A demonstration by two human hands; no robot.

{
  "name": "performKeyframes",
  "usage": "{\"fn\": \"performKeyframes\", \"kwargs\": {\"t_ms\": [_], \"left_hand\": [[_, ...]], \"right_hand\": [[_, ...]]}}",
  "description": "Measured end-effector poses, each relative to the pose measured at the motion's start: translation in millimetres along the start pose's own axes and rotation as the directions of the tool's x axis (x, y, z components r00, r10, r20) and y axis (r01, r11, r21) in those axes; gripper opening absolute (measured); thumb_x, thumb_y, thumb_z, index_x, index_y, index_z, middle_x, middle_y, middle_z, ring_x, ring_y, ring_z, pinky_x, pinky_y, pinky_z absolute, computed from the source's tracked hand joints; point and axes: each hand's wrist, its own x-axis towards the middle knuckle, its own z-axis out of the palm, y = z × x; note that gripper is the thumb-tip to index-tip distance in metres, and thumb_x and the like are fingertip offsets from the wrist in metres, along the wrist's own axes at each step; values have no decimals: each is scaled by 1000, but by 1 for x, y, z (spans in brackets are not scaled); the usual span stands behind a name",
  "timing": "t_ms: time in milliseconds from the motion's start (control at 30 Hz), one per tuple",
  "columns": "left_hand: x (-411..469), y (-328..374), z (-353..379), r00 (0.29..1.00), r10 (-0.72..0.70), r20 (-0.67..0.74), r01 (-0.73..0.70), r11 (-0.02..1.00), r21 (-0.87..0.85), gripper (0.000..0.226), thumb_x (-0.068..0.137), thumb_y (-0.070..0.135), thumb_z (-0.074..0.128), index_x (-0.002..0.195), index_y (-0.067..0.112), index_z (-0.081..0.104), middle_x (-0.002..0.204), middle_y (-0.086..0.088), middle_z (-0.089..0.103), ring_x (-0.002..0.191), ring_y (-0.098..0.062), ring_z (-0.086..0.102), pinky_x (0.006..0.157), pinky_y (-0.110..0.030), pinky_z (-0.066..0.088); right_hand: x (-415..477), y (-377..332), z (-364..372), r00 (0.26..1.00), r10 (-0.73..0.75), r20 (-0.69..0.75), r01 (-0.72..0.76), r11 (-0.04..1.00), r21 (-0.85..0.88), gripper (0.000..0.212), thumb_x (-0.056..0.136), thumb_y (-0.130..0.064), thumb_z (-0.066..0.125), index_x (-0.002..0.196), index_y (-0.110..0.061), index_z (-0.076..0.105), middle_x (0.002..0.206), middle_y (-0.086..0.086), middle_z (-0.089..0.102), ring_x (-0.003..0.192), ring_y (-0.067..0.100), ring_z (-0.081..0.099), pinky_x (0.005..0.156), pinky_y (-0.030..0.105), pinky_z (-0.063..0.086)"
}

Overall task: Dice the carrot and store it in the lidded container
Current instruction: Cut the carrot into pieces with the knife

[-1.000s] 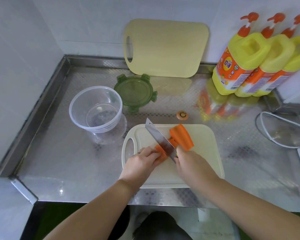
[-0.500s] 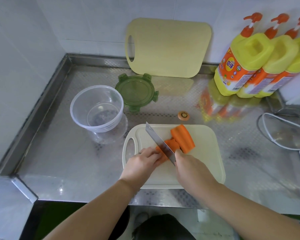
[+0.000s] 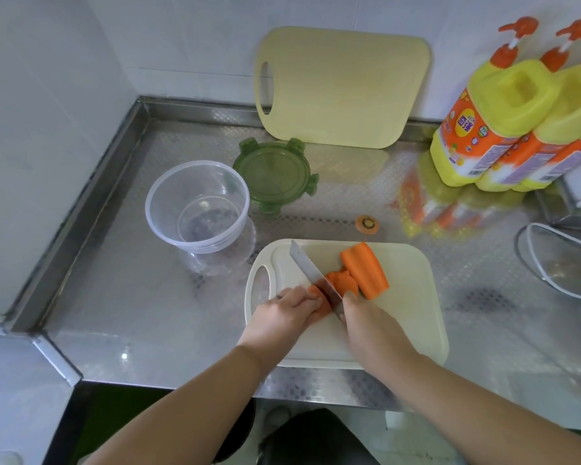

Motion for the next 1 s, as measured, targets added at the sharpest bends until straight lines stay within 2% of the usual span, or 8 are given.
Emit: {"fn": "performKeyframes", "kwargs": {"t_ms": [67, 133, 267, 400, 467, 600, 733, 1000], "left_hand": [[1, -1, 0, 1000, 7, -2, -7, 1000, 11, 26, 86, 30, 54, 83, 16, 75, 84, 4, 65, 65, -15, 64, 43, -25, 51], [2, 1, -2, 1000, 17, -8, -16, 1000, 18, 26, 86, 30, 53, 82, 16, 75, 83, 3, 64, 64, -15, 65, 43, -24, 50], [3, 4, -7, 1000, 8, 14, -8, 1000, 12, 27, 86, 30, 52, 82, 15, 73, 83, 2, 66, 65, -15, 65, 43, -25, 51], [2, 6, -9, 999, -19, 38, 19, 1000, 5, 22, 86, 33, 50, 85, 20, 68, 87, 4, 66, 70, -16, 65, 45, -27, 52], [3, 10, -10, 998, -58, 38, 58, 998, 5, 28, 87, 36, 49, 81, 19, 70, 87, 7, 66, 71, -13, 63, 44, -23, 50], [3, 11, -10, 996, -77, 41, 78, 997, -11, 32, 87, 38, 49, 79, 16, 72, 87, 6, 66, 73, -13, 62, 46, -23, 50], [2, 9, -8, 995, -88, 48, 89, 996, -18, 32, 88, 37, 50, 79, 15, 71, 87, 6, 66, 73, -13, 63, 46, -26, 52], [1, 7, -7, 996, -67, 53, 67, 998, 2, 32, 89, 37, 50, 79, 15, 71, 86, 6, 64, 70, -14, 62, 43, -27, 50]], "right_hand": [[4, 6, -4, 1000, 24, 18, -25, 997, 74, 29, 98, -19, 42, 73, -23, 29, 61, -6, 37, 51, 10, 41, 44, 21, 21], [4, 9, -10, 999, 49, 2, -49, 989, 142, 38, 99, -23, 42, 67, -25, 22, 57, -5, 35, 48, 6, 35, 43, 21, 19], [-8, 4, -18, 995, 10, -100, -2, 997, 76, 20, 100, -28, 39, 84, -20, 30, 60, -8, 32, 53, 14, 40, 44, 22, 19], [-19, -3, -17, 997, -7, -78, 10, 1000, 28, 2, 100, -19, 37, 100, -20, 38, 65, -8, 33, 64, 21, 50, 48, 25, 26], [-23, -3, -15, 997, 3, -83, 1, 999, 41, 6, 98, -15, 38, 96, -20, 35, 68, -7, 35, 69, 23, 54, 49, 27, 29], [-27, -3, -14, 996, 10, -84, -6, 999, 51, 12, 98, -13, 38, 94, -21, 31, 67, -9, 31, 66, 21, 44, 52, 27, 30], [-28, -3, -11, 996, 11, -83, -7, 999, 46, 13, 99, -15, 38, 92, -22, 29, 66, -10, 33, 64, 19, 45, 44, 23, 25], [-29, -5, -16, 998, 0, -63, 2, 1000, 21, 15, 100, -17, 37, 91, -23, 27, 65, -11, 32, 54, 8, 37, 44, 21, 22]]}}
